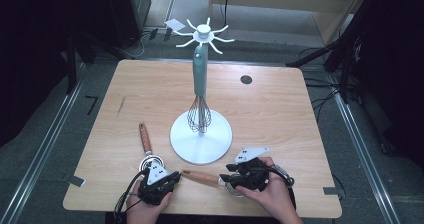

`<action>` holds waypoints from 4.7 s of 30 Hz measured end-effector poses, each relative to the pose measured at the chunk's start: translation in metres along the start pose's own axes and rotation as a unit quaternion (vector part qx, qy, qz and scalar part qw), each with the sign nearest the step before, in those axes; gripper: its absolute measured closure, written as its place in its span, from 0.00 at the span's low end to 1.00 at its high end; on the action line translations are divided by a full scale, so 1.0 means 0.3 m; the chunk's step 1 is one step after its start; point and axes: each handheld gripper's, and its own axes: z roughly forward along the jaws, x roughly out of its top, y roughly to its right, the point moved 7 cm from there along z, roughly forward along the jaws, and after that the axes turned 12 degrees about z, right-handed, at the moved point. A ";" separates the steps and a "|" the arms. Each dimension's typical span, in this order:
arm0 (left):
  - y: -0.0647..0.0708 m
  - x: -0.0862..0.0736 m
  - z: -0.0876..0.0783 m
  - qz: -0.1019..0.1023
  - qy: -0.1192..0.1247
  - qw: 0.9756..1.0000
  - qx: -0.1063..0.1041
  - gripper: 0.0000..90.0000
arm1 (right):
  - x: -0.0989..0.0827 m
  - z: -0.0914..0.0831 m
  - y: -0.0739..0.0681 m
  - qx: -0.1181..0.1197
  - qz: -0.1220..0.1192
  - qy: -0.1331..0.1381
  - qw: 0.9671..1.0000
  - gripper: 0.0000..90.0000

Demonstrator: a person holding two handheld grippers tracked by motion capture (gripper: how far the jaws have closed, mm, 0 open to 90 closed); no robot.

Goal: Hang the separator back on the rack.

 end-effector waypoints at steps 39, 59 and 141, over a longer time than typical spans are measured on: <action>-0.583 -0.178 -0.269 -0.140 0.032 0.978 0.150 0.43 | 0.032 0.153 -0.046 -0.007 -0.082 -0.226 0.971 0.71; -0.609 -0.190 -0.270 -0.163 0.029 0.972 0.169 0.17 | 0.061 0.076 -0.029 0.007 -0.045 -0.141 0.989 0.78; -0.588 -0.202 -0.238 -0.135 0.017 0.976 0.169 0.01 | 0.281 -0.294 -0.001 -0.085 0.059 0.300 0.948 0.78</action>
